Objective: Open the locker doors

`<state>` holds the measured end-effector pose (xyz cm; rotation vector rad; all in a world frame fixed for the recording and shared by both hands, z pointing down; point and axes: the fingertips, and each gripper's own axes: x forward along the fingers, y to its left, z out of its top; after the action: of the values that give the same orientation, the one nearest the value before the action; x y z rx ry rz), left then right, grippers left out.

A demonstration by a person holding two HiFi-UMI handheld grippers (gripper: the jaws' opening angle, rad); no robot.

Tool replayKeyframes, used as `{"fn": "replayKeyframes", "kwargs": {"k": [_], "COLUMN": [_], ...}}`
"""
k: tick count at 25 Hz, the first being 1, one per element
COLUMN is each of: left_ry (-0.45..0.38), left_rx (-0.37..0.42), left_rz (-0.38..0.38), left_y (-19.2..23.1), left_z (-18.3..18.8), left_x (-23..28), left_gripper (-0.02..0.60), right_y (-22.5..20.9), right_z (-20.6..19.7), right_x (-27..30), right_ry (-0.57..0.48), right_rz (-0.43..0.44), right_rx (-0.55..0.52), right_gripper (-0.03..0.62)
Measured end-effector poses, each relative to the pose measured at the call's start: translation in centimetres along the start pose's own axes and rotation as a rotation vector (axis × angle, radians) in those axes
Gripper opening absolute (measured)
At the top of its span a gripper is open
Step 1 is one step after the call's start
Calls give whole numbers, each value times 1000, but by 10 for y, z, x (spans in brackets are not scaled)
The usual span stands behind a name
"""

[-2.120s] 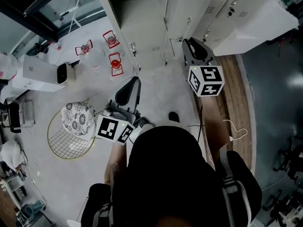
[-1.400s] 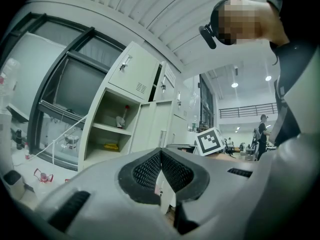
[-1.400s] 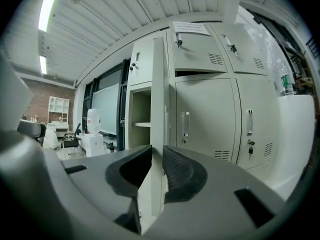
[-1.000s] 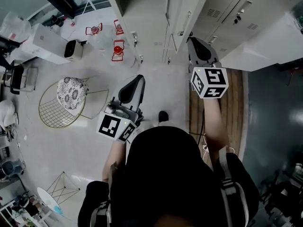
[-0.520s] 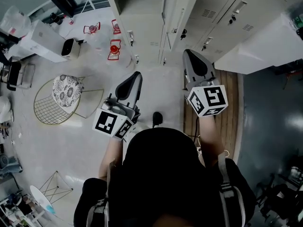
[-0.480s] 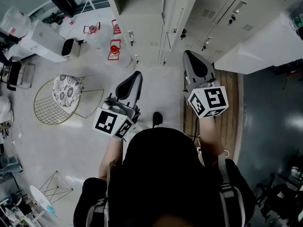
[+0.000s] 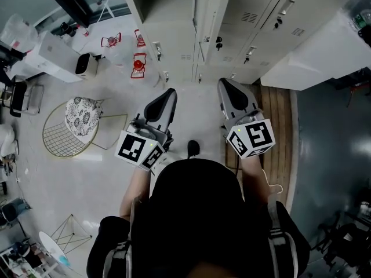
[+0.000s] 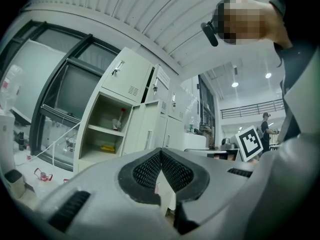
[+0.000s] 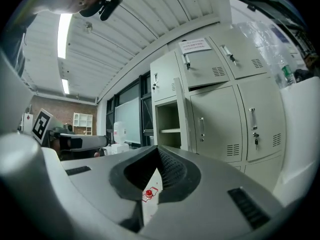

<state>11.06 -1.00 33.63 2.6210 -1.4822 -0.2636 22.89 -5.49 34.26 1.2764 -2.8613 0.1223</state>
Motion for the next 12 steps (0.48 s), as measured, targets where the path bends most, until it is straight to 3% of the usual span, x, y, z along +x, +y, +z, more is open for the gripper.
{"fn": "replayKeyframes", "kwargs": {"k": [12], "left_ry": [14], "left_rx": [3], "left_rz": [-10], "left_y": [-10], "left_z": [-3], "left_x": [2], "left_gripper": [17], "right_y": [7], "right_z": [0], "right_x": [-6], "right_ry": [13], "right_rz": [34], "right_rx": [-9], "right_gripper": [5]}}
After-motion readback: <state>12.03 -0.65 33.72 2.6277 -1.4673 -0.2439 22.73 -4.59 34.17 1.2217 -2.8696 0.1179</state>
